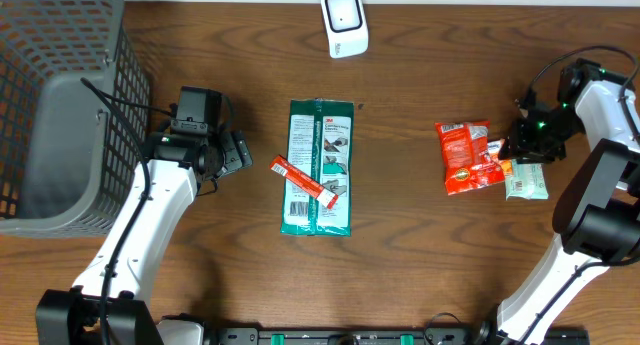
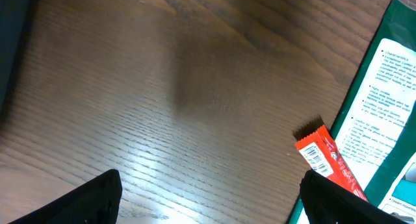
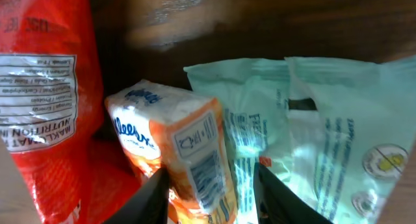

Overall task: Scan the item barcode
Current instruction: 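Grasp the orange Kleenex tissue pack with the right gripper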

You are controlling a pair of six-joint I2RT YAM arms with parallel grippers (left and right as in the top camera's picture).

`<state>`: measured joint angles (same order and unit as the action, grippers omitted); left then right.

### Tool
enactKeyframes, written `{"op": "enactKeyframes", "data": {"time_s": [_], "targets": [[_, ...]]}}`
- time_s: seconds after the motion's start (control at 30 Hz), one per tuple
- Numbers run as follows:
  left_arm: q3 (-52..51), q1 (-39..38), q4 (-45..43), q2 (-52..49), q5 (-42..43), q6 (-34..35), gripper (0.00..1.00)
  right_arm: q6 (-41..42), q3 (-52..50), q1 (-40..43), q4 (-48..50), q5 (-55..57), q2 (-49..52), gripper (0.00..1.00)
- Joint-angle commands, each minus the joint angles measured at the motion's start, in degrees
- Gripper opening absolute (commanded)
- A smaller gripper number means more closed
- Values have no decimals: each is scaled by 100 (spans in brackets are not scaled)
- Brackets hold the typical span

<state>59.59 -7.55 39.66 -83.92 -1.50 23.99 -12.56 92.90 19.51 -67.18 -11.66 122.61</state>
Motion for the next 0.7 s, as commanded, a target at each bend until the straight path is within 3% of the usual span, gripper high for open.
{"op": "enactKeyframes", "data": {"time_s": [0.0,0.1,0.4,0.67], "targets": [[63,20,15,-31,-46,28,89,-35,-140,-48,125,-275,-153,34],[63,20,15,-31,-46,28,89,-37,-151,-55,144,-568,-153,31],[63,20,17,-31,-46,28,88,-35,70,-42,-48,-577,-422,1],[63,20,17,-31,-46,28,89,184,118,-129,-118,-581,-1379,1]]}}
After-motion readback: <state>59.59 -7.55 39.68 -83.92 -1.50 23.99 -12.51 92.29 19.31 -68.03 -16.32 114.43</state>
